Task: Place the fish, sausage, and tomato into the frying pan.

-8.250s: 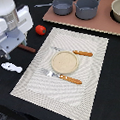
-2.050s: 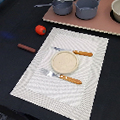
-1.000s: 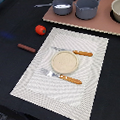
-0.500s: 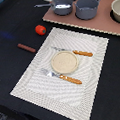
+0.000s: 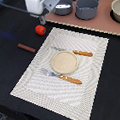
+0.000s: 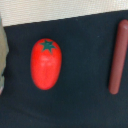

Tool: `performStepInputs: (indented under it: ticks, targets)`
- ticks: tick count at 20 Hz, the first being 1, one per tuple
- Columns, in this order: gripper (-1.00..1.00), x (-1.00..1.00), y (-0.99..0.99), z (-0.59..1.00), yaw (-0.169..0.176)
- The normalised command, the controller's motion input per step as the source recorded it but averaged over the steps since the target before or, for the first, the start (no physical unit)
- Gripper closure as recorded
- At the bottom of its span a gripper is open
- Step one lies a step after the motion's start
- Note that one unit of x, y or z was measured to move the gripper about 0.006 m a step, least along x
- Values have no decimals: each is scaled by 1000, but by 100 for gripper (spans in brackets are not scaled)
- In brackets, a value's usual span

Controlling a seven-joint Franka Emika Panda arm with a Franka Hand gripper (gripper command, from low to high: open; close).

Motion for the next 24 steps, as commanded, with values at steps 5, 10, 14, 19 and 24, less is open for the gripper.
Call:
performStepInputs:
  ticks: [5, 10, 14, 19, 24]
  targets:
    - [-100, -594, -619, -470, 5]
    - [-100, -491, -177, -393, 27]
    - [-100, -399, 1, -403, 40]
    - [-100, -373, -114, -477, 37]
    - [-100, -390, -150, -472, 39]
